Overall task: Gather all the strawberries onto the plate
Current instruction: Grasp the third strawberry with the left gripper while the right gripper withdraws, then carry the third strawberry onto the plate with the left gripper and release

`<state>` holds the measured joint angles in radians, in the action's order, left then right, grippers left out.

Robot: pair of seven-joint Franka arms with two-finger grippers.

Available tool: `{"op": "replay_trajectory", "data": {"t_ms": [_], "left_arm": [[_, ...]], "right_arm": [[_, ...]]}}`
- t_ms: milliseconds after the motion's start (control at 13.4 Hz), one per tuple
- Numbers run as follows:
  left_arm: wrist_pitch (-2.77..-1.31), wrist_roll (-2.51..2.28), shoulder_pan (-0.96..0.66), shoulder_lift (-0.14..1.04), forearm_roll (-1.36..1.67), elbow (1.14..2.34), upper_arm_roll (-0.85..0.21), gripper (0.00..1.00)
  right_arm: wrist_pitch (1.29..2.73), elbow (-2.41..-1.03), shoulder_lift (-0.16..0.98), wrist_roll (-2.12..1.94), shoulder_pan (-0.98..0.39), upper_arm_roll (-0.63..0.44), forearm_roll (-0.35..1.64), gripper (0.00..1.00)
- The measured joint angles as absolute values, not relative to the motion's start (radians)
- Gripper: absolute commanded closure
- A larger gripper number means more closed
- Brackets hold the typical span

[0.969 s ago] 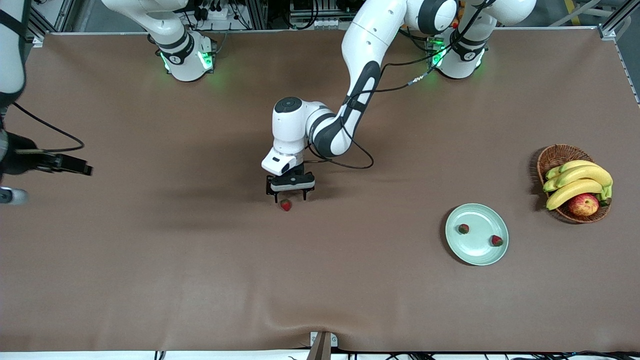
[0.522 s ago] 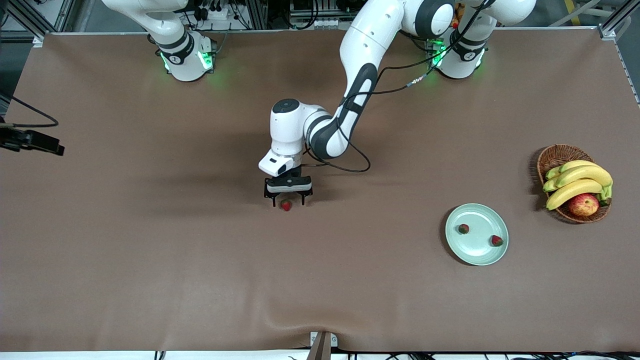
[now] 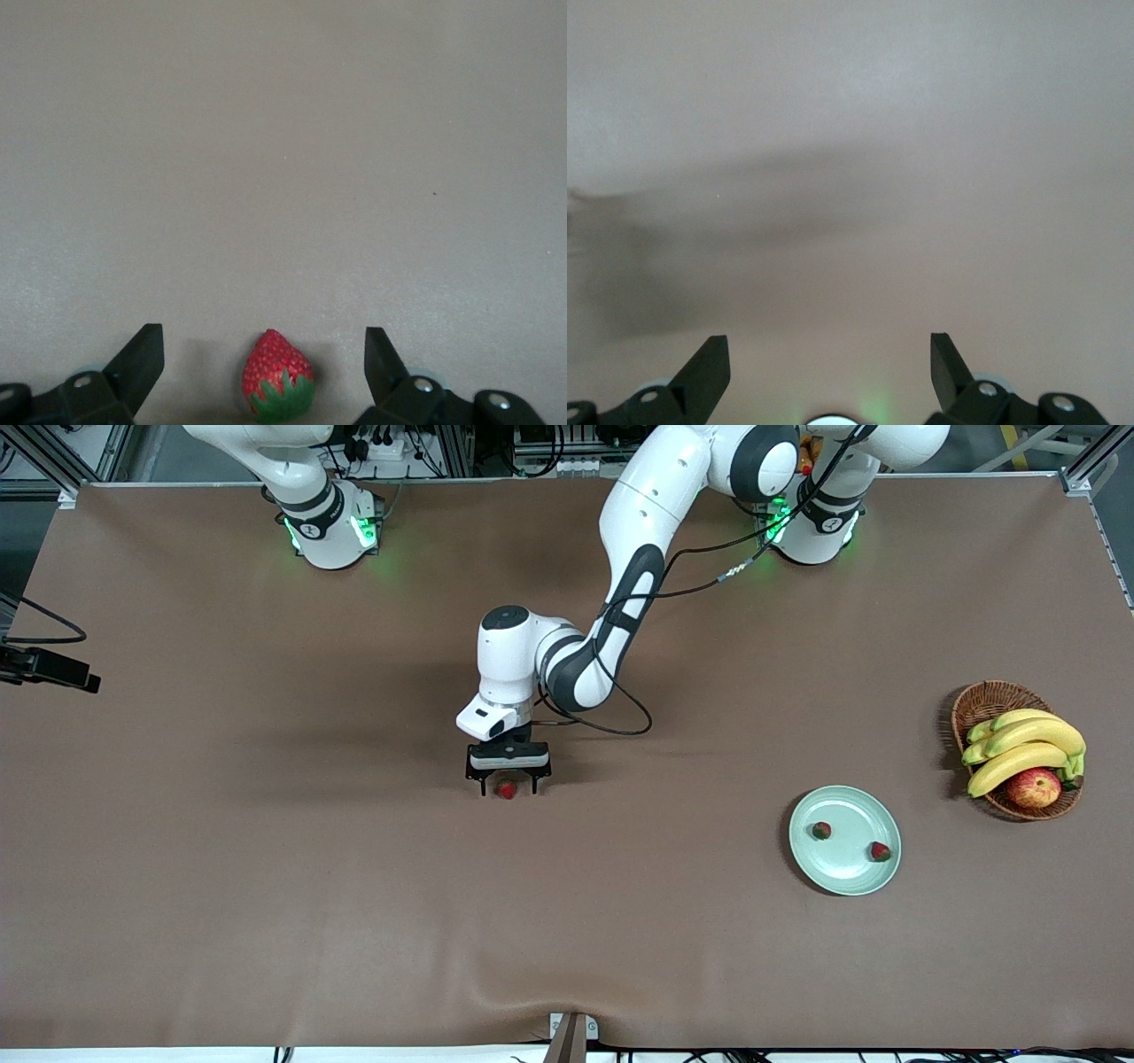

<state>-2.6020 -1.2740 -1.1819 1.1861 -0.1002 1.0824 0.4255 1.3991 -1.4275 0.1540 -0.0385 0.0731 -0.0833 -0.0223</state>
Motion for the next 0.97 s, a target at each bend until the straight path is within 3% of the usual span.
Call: {"op": "replay_trajectory", "data": {"t_ms": [149,224,447,969], "left_arm": [[-2.606,-1.281,-1.189,1.188,-0.100,1.082,0.426,0.71],[-2.606,-1.296,-1.191,1.188,-0.100,1.082,0.426,0.92],[-2.606,-1.323,-1.192,1.189,-0.100,1.082,0.426,1.00],[-2.607,-1.408,-1.191,1.187,-0.100,1.071,0.432,1.00]], "right_arm": [[1.381,-1.435,0.154,-0.039,0.094,-0.068,-0.022,0.00],[1.373,-1.440,0.154,-0.039,0.094,-0.067,-0.022,0.00],[1.360,-1.456,0.154,-0.038,0.091,-0.050,-0.022,0.00],[1.379,-1.480,0.154,-0.029,0.056,-0.045,-0.015,0.00]]}}
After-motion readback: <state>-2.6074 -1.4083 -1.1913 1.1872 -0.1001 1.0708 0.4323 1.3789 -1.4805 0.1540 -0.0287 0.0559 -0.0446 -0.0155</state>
